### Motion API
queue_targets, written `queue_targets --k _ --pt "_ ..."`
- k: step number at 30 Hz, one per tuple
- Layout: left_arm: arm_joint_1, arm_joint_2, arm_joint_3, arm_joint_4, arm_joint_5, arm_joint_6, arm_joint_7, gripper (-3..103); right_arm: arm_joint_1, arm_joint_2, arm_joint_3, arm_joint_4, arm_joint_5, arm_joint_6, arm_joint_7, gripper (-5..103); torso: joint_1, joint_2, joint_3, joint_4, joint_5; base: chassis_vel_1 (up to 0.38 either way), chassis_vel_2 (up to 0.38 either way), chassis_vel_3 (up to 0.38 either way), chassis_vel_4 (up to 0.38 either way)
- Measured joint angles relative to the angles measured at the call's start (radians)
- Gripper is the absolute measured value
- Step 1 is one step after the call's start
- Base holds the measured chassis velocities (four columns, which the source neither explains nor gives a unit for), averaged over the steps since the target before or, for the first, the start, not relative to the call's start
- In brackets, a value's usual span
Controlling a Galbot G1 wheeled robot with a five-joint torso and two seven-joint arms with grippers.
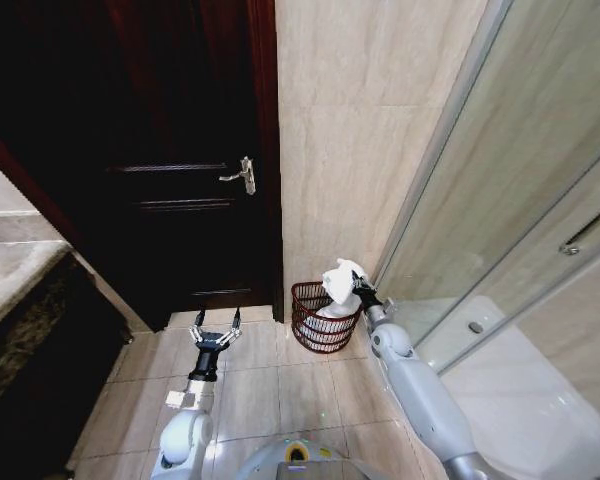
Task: Discard the used towel into the hamper.
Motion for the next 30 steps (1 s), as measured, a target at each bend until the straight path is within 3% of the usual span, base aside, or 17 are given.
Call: queue_targets --k 15,22,30 --pt "0.005 0.0 -0.002 -0.002 0.003 -0.003 0.017 100 0.04 0.03 -0.013 -0.061 -0.002 -0.009 -0.061 3 -0.037 -0.077 -0.039 -0.0001 -0.0001 0.0 0.0 0.0 0.0" --pt "0.012 -0.004 -0.001 -0.005 0.002 -0.009 0.026 100 0.113 0.078 -0.007 -0.134 -0.018 0.039 -0.039 3 -0.053 -0.109 -0.056 0.0002 -0.0001 0.0 0.0 0.0 0.0" --pt "0.011 -0.001 -0.004 -0.005 -0.002 -0.014 0.029 100 0.109 0.084 0.003 -0.16 -0.042 0.03 -0.026 3 -0.067 -0.141 -0.073 -0.0001 0.0 0.0 0.0 0.0 0.0"
